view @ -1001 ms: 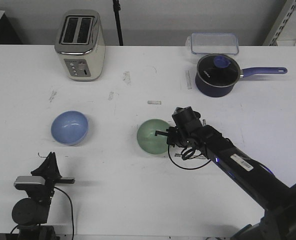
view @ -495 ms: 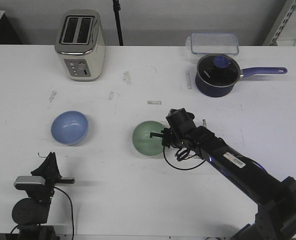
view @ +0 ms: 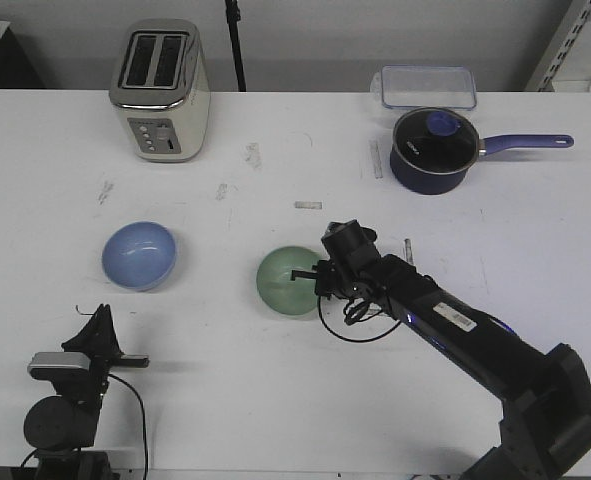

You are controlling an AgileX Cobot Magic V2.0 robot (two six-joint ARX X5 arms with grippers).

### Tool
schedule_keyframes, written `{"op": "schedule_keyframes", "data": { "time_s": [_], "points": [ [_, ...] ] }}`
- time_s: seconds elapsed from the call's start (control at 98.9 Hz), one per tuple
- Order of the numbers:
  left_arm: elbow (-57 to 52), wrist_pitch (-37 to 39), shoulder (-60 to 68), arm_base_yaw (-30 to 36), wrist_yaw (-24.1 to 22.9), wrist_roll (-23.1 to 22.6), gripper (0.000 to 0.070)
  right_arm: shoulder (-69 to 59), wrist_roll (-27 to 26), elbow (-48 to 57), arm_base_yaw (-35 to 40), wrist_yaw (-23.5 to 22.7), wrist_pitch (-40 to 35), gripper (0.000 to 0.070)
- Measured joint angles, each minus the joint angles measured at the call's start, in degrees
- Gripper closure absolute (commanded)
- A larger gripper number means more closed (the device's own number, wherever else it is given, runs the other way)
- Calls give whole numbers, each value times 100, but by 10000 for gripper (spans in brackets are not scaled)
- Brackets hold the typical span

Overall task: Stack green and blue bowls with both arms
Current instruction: 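Grip the green bowl rim and drag it toward the table center, then release the green bowl and retract the right gripper to rest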

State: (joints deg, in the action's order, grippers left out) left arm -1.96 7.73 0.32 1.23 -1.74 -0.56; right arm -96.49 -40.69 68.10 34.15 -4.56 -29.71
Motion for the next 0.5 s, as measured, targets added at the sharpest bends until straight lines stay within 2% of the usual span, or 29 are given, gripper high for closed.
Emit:
{"op": "schedule_keyframes", "data": {
  "time_s": [0.111, 0.152, 0.192, 0.344, 0.394, 0.495],
  "points": [
    [0, 0, 0, 0, 2, 0, 698, 0, 0, 0, -11, 7, 4, 677],
    [0, 0, 0, 0, 0, 0, 698, 0, 0, 0, -37, 4, 7, 655],
    [0, 0, 0, 0, 0, 0, 698, 7, 0, 0, -57, 7, 11, 604],
    [0, 0, 0, 0, 2, 0, 698, 234, 83, 0, -149, 79, 181, 314],
    [0, 0, 0, 0, 0, 0, 698, 345, 138, 0, -190, 92, 282, 257],
    [0, 0, 0, 0, 0, 0, 698, 573, 243, 0, -240, 179, 369, 210]
  ]
}}
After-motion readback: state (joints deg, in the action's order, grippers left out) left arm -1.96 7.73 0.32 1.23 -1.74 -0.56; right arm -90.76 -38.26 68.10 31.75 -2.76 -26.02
